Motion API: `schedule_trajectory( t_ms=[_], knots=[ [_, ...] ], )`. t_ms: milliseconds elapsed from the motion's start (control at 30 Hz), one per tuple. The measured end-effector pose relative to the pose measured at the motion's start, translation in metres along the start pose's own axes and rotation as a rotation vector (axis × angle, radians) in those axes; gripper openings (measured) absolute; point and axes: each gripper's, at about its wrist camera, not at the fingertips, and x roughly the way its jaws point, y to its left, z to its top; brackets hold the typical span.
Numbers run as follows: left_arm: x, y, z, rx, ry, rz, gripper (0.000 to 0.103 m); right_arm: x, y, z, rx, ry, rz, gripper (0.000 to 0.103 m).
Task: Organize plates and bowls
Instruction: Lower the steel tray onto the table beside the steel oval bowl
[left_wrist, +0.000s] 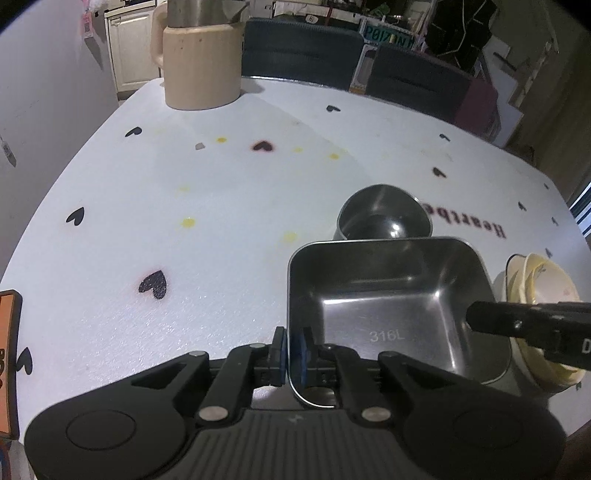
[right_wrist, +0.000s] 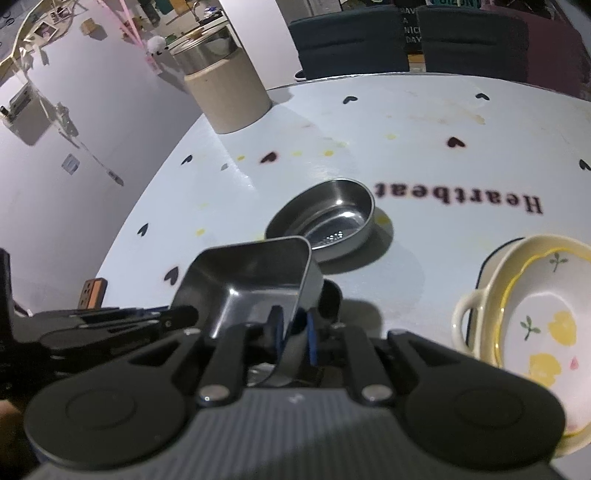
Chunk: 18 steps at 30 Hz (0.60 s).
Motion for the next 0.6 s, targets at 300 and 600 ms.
schedule_trajectory(
  t_ms=[300,600],
  knots=[
    [0.013,-0.006,-0.002,0.031,0.035,0.036,0.011,0.006,0.004,-0.001,-0.029,0.017,-0.007,0.018],
    [0.020,-0.011,-0.003,0.067,0.047,0.040,0.009,0.020,0.002,-0.002,-0.066,0.049,-0.047,0.015]
  ],
)
